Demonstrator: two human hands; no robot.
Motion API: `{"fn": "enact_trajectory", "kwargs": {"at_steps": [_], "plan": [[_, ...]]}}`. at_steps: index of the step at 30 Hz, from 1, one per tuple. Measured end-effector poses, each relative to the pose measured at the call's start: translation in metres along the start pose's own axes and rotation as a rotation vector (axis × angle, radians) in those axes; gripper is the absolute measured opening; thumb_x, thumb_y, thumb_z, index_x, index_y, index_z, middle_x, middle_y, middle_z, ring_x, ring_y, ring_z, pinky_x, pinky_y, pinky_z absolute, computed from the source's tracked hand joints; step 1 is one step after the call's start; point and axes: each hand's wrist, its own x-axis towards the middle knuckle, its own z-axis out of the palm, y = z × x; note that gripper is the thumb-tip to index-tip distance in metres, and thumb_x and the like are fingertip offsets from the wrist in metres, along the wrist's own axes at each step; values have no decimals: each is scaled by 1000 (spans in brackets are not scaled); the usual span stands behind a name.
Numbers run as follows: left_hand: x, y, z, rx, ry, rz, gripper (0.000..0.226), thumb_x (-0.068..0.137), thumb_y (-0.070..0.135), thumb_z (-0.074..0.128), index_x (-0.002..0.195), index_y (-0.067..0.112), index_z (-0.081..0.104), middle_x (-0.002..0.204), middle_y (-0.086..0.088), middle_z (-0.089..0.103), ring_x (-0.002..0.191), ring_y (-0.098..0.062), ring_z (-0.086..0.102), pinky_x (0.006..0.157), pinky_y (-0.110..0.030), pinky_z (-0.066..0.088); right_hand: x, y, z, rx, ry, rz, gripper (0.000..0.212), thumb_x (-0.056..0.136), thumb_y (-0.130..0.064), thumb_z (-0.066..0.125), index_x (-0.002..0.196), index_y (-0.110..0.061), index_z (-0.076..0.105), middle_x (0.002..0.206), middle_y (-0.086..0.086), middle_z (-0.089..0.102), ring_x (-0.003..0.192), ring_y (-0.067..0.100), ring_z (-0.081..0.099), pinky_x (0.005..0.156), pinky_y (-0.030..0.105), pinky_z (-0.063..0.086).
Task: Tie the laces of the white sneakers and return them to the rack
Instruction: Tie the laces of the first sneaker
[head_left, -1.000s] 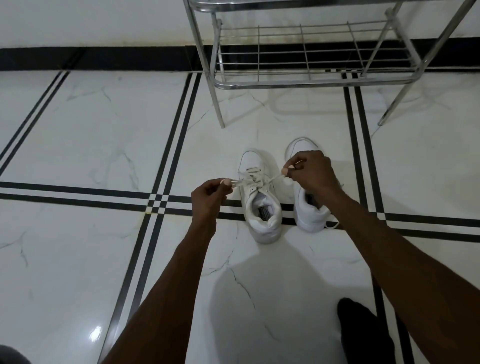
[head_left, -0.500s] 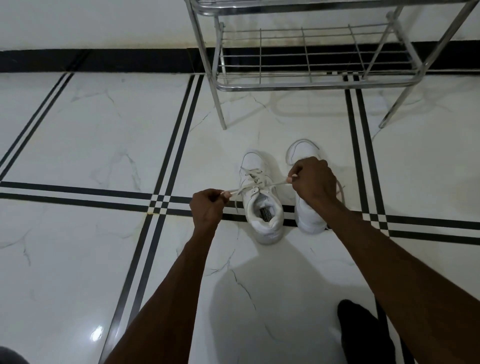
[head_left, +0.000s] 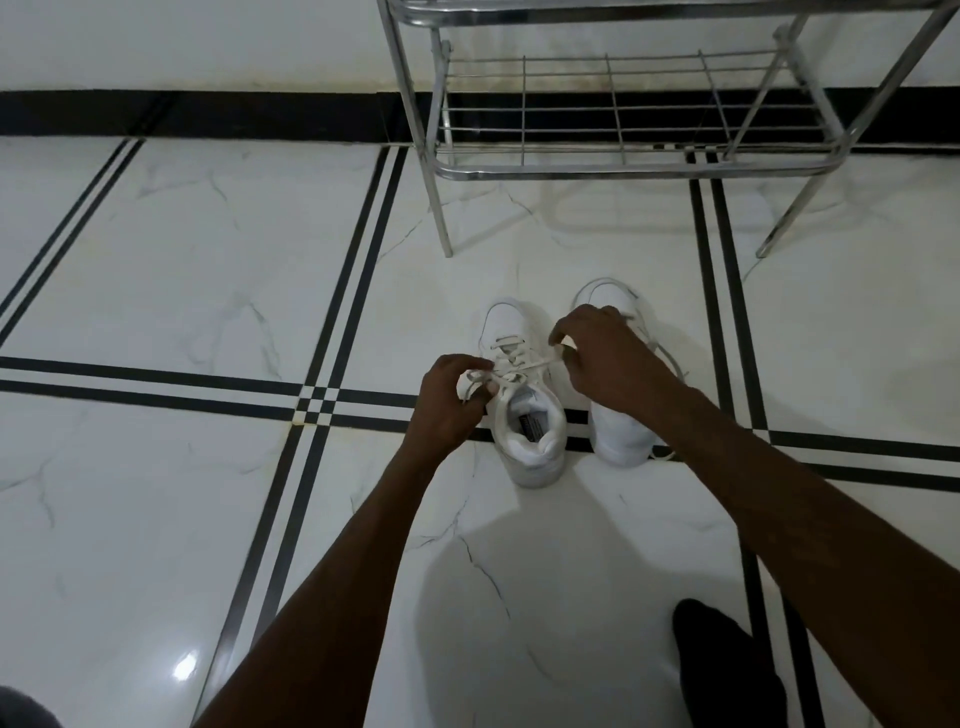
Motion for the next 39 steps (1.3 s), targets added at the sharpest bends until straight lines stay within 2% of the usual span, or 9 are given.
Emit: {"fn": "enact_trajectory", "kwargs": {"at_steps": [3,8,14,18,23,27,30,34,39], "plan": [[2,4,-1,-1,52,69,14,88,16,75,101,12,75,103,4,70,104,-15,62,91,-20,45,2,-15,-1,157,-65,-51,29,84,-29,63,109,-17,71,111,8,70,104,26,63,100,42,43],[10,5,-1,209,72,1,9,91,18,71,94,26,71,110,6,71,109,-19,61,93,-43,50,-2,-33,9,155,-131,-97,30,75,-27,80,104,-24,74,117,2,64,113,25,50,96,40,46],[12,6,2,73,46,44,12,95,10,65,100,20,66,107,2,66,108,-21,53,90,-34,44,3,-47,12,212,-151,-53,14,74,-15,79,87,-15,75,99,6,68,96,25,62,83,32,47],[7,2,2,-24,196,-39,10,100,25,60,107,18,60,109,2,63,106,-18,55,87,-37,50,8,-40,4,513,1,315,11,85,-14,67,95,-12,63,89,-4,63,83,15,60,63,20,43],[3,3,3,-100,27,-61,31,98,16,63,128,16,59,123,5,62,114,-13,56,97,-32,48,14,-13,-5,469,200,539,53,82,-16,77,125,-1,49,118,17,62,104,28,60,81,26,42],[5,8,9,-86,-54,-79,37,92,6,68,129,11,66,124,-11,69,113,-23,64,100,-39,52,7,-2,-6,289,178,326,81,77,-5,79,147,-11,39,147,20,40,131,36,43,106,43,41],[8,5,12,12,2,-171,26,92,21,70,118,21,74,111,-3,74,104,-21,67,93,-45,56,4,5,8,116,-78,36,59,78,-1,74,134,-17,62,153,15,43,135,36,44,107,44,42],[9,-2,13,59,14,-219,20,91,38,65,106,31,77,97,7,79,96,-15,73,86,-48,59,-3,1,11,73,-174,16,40,88,-5,61,126,-18,68,121,11,73,110,29,68,91,44,55],[4,5,17,330,106,-102,20,98,31,60,108,23,77,106,-3,74,102,-28,65,90,-49,51,2,-1,12,-1,-195,-20,27,86,0,57,105,-7,75,95,15,72,91,33,69,76,42,55]]}}
